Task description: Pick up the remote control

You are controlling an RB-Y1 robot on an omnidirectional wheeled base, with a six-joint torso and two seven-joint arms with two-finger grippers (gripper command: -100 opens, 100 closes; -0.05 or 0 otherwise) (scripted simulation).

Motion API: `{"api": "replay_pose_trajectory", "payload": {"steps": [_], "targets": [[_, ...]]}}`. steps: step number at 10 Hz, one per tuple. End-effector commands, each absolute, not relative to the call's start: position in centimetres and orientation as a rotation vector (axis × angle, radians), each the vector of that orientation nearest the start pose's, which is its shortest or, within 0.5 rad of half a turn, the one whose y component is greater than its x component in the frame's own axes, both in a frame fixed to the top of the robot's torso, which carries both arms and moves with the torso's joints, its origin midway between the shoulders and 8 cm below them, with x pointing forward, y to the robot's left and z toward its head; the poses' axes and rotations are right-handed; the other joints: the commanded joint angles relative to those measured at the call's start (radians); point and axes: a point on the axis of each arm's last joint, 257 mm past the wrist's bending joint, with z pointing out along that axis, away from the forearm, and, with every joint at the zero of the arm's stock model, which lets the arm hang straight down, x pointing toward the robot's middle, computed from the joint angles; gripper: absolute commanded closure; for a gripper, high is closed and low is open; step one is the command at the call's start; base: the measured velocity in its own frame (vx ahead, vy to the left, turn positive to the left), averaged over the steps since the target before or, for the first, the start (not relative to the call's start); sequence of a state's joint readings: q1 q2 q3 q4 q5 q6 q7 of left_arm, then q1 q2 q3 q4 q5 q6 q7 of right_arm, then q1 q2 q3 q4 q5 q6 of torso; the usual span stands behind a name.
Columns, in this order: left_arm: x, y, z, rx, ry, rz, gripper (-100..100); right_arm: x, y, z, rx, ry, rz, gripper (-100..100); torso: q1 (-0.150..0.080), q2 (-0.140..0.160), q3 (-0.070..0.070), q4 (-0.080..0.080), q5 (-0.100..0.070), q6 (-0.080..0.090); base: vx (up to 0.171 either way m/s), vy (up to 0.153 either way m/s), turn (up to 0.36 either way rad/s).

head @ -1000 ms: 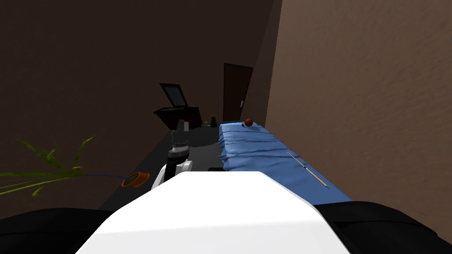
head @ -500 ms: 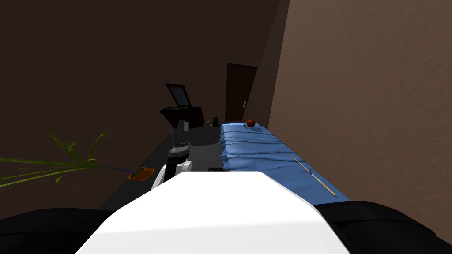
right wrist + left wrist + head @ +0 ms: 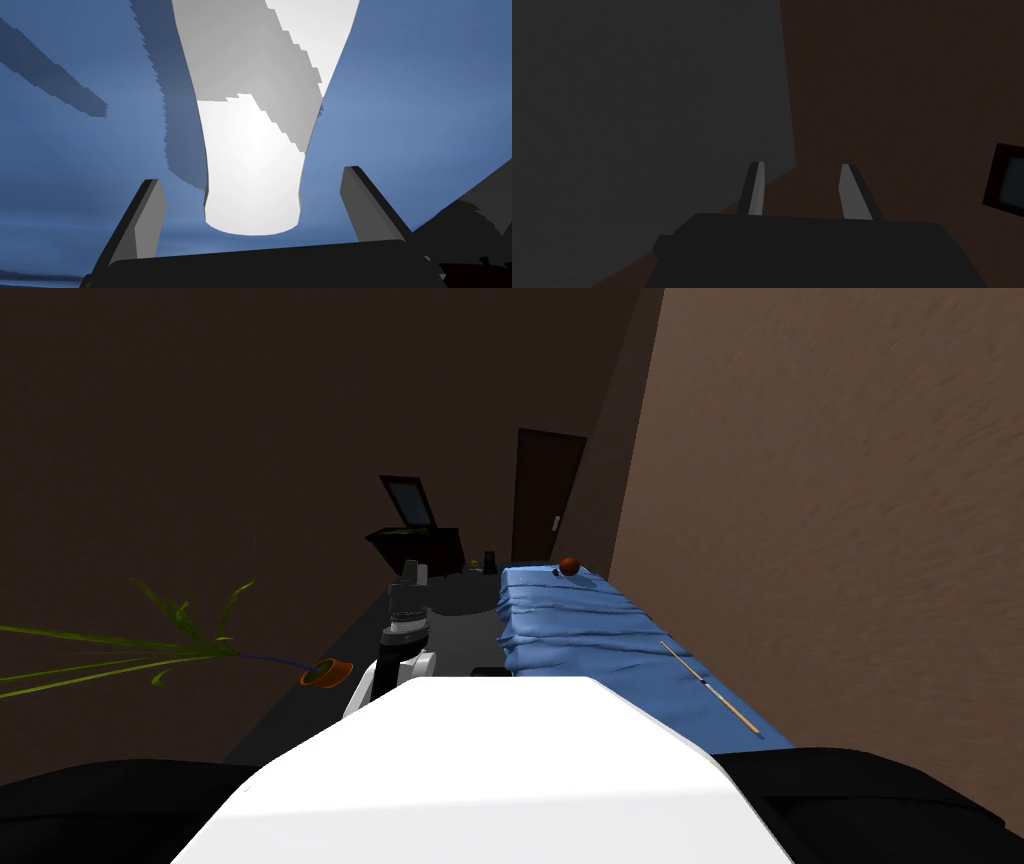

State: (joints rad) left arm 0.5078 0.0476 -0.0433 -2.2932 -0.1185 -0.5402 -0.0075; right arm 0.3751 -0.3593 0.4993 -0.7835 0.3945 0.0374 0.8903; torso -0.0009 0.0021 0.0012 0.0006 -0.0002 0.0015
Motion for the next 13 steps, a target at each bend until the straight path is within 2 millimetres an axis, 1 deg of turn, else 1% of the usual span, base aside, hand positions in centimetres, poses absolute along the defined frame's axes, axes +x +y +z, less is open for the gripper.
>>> {"api": "replay_pose_trajectory", "payload": {"steps": [1, 4, 5, 6, 7, 8, 9, 10, 11, 13], "targets": [[33.8, 24.4, 3.2, -0.512, 0.692, -1.276, 0, 6.6, -31.4, -67.7, -0.272, 2.834, -0.08, -100, 0.0, 0.0, 0.0, 0.0, 0.0, 0.0, -0.086, -0.04, 0.041], [33.8, 24.4, 3.2, -0.512, 0.692, -1.276, 0, 8.7, -30.3, -68.3, -0.253, 2.835, -0.08, -100, 0.0, 0.0, 0.0, 0.0, 0.0, 0.0, -0.072, -0.034, 0.053], [33.8, 24.4, 3.2, -0.512, 0.692, -1.276, 0, 8.7, -30.3, -68.3, -0.253, 2.835, -0.08, -100, -0.001, 0.0, -0.002, -0.001, 0.001, 0.0, -0.03, -0.011, 0.012], [33.8, 24.4, 3.2, -0.512, 0.692, -1.276, 0, 9.3, -29.9, -68.5, -0.248, 2.836, -0.079, -100, -0.002, 0.0, -0.003, -0.001, 0.001, 0.0, -0.039, -0.012, 0.024], [33.8, 24.4, 3.2, -0.512, 0.692, -1.276, 0, 9.3, -29.9, -68.5, -0.248, 2.836, -0.079, -100, -0.005, 0.003, -0.003, -0.001, 0.001, 0.0, -0.032, -0.011, 0.016], [33.8, 24.4, 3.2, -0.512, 0.692, -1.276, 0, 10.0, -29.4, -68.7, -0.243, 2.836, -0.078, -100, -0.008, 0.005, -0.003, -0.001, 0.001, 0.0, -0.035, -0.012, 0.042], [33.8, 24.4, 3.2, -0.512, 0.692, -1.276, 0, 9.7, -29.6, -68.5, -0.246, 2.836, -0.078, -100, -0.011, 0.007, -0.003, -0.001, 0.001, 0.0, -0.012, 0.0, 0.014], [33.8, 24.4, 3.2, -0.512, 0.692, -1.276, 0, 9.8, -29.6, -68.6, -0.245, 2.836, -0.078, 100, -0.011, 0.007, -0.003, -0.001, 0.001, 0.0, 0.0, 0.0, 0.0], [33.8, 24.4, 3.2, -0.512, 0.692, -1.276, 0, 9.8, -29.8, -68.5, -0.245, 2.836, -0.083, 100, -0.011, 0.007, -0.003, -0.002, -0.001, 0.0, 0.0, 0.0, 0.0], [33.8, 24.4, 3.2, -0.512, 0.692, -1.276, 0, 9.8, -29.6, -68.5, -0.243, 2.835, -0.079, 100, -0.012, 0.006, -0.004, -0.002, -0.001, 0.0, 0.0, 0.0, 0.0]]}}
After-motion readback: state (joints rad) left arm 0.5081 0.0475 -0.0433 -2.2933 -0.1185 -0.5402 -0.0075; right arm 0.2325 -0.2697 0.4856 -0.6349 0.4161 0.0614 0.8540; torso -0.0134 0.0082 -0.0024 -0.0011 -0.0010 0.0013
